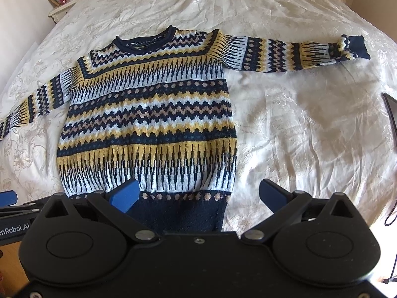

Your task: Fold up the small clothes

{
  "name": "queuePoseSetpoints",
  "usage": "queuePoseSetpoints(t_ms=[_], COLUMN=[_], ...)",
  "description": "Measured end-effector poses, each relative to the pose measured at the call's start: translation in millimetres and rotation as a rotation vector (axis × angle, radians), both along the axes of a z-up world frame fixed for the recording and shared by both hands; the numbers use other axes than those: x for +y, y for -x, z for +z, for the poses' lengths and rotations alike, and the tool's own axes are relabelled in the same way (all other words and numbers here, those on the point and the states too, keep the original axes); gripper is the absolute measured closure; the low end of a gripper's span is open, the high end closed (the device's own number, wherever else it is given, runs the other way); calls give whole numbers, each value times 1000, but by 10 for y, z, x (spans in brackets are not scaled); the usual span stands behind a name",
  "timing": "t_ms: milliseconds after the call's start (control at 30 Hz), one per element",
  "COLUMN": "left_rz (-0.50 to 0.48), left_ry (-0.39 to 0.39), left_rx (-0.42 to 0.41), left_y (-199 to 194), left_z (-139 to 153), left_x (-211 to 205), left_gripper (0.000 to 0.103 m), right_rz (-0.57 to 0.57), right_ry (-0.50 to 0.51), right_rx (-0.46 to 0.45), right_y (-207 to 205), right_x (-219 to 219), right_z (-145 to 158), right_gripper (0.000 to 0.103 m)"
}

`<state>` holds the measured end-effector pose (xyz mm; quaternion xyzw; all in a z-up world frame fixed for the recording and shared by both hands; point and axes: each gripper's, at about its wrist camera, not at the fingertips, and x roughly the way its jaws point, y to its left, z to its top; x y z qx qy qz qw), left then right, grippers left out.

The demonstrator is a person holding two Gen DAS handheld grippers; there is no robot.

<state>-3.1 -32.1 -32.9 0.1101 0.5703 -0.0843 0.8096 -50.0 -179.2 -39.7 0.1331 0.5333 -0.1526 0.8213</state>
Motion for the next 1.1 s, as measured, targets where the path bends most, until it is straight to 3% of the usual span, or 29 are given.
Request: queuePoseSetpoints(t_ms=[1100], left_rz=[-18], left_ry=[6], left_rx=[72], left_y=[-407], left_z=[-159], left_x=[-7], left_gripper=[16], right_rz=[-5], right_ry=[6], right_rx=[59], right_y=[-361], right_x=[24], right_z=[-118], right_gripper=[1])
